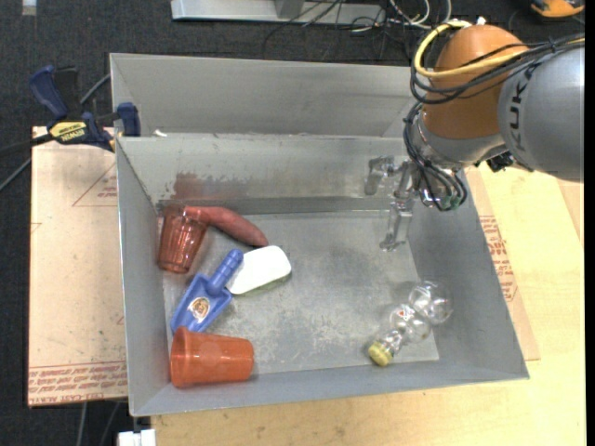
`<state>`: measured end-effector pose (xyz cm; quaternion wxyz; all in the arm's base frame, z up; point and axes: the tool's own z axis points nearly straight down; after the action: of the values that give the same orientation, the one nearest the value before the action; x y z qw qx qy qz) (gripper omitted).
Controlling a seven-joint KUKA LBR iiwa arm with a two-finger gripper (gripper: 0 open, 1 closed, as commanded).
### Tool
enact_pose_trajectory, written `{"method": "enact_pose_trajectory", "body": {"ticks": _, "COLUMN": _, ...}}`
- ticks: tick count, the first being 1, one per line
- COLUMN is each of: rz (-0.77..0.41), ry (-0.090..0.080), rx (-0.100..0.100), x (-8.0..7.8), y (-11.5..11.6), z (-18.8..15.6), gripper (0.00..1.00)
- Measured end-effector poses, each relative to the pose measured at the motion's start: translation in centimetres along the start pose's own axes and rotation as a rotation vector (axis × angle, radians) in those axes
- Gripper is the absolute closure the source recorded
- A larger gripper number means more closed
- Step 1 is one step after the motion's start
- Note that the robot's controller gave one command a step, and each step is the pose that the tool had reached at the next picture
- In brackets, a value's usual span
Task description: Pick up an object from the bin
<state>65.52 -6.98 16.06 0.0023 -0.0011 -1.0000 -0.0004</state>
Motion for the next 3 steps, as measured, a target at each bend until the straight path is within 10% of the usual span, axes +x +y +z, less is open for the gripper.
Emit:
{"method": "enact_pose_trajectory", "body": {"ticks": 1, "rz": -0.002, "ry": -0.007, "rx": 0.001, "x": -0.1, "y": 0.0, "z": -0.5, "gripper": 0.0}}
{"method": "enact_pose_trajectory", "body": {"ticks": 2, "rz": -0.424, "ry": 0.005, "rx": -0.003, "x": 8.9, "y": -7.9, "z": 9.2, "gripper": 0.0}}
{"method": "enact_pose_trajectory", "body": {"ticks": 3, "rz": -0.314, "ry": -0.011, "rx": 0.001, "x": 9.0, "y": -3.7, "z": 4.9, "gripper": 0.0}}
